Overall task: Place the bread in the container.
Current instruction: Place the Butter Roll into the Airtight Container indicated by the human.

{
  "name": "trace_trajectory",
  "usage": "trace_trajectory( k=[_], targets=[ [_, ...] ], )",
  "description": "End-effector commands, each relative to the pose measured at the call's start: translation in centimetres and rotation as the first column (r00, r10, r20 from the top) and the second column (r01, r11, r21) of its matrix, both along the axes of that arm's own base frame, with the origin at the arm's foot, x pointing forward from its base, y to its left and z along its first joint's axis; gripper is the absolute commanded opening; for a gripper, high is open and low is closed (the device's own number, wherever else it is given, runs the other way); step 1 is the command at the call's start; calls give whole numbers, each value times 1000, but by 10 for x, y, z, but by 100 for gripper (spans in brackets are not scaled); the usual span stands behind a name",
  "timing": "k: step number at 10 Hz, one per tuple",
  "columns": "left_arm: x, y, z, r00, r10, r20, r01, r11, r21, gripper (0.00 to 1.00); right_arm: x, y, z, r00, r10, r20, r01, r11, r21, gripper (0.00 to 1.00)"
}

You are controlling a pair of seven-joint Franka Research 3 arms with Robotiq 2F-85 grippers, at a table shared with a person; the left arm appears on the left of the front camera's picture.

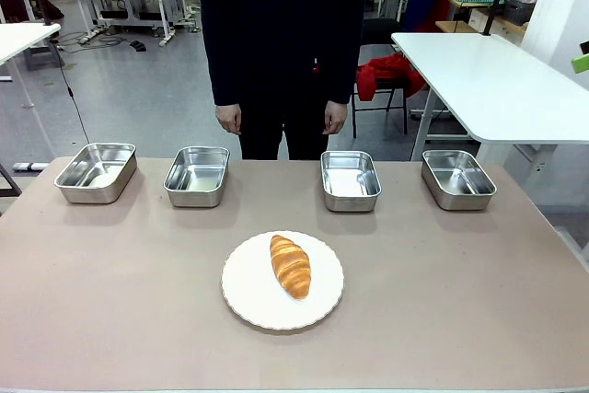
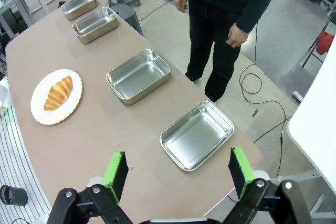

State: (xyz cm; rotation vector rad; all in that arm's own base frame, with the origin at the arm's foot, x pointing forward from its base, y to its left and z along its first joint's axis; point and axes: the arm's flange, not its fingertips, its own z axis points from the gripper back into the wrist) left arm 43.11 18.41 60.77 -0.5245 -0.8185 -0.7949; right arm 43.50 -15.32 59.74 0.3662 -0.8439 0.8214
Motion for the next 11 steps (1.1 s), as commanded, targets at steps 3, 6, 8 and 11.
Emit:
trace_trajectory(
  k=[3,6,8,11],
  targets=[
    [-2,0,0,1000,-13,10,13,1000,0,100,1,0,0,1000,3,9,-3,1000,8,100],
    [-2,0,0,1000,-13,10,13,1000,0,100,1,0,0,1000,3,9,-3,1000,8,100],
    [-2,0,0,1000,-13,10,13,1000,0,100,1,0,0,1000,3,9,-3,1000,8,100],
    [-2,0,0,1000,-13,10,13,1000,0,100,1,0,0,1000,3,9,-3,1000,8,100]
  ],
)
